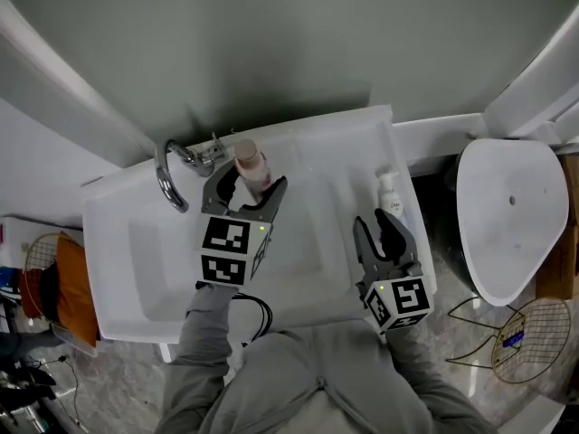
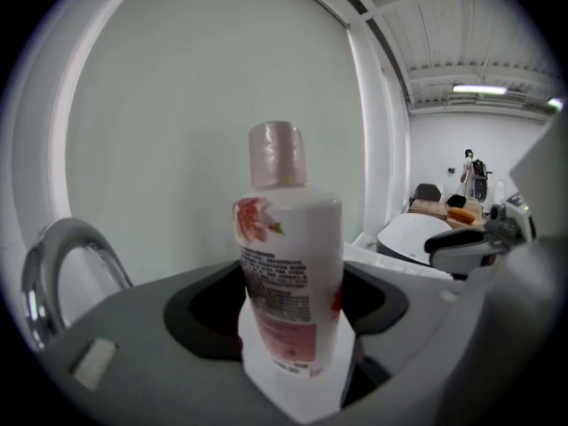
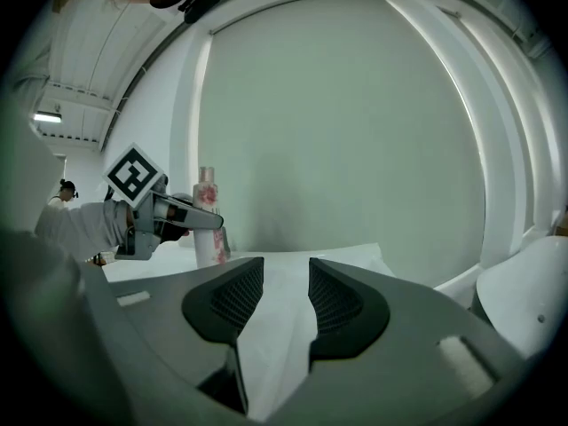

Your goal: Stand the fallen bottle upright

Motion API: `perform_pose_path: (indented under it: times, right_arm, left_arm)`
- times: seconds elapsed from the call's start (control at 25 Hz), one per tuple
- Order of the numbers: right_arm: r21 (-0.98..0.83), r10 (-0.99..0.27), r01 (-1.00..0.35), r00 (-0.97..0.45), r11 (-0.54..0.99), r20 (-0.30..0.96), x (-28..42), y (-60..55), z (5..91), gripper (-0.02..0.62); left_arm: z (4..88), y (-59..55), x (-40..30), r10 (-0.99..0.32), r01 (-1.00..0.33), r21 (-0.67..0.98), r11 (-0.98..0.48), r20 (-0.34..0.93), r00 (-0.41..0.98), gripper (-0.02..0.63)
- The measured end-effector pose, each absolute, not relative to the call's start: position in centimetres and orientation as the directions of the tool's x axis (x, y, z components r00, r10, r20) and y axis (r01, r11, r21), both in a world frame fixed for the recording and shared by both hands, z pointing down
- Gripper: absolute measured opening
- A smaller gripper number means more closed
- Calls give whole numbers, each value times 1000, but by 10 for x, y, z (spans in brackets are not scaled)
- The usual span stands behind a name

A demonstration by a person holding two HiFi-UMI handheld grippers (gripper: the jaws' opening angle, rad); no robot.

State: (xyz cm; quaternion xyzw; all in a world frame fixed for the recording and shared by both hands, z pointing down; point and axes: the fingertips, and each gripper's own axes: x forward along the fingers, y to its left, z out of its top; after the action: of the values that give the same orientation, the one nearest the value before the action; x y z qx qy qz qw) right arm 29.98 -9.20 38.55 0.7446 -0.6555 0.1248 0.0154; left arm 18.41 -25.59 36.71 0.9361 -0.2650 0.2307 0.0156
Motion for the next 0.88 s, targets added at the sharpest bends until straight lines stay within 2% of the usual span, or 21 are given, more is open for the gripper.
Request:
perform_pose_path:
  times: [0.4,0.88]
  right_arm:
    - [-127,-976,-991,18,-46,215,218,-119,388,141]
    - [-112,-974,-993,-70,47,215,97,-148,388,141]
  left_arm:
    - [363,-226,88,-497,-525,-60,-849,426,756,367]
    - [376,-259,-91,-649,-689,-85,-719,436,623,367]
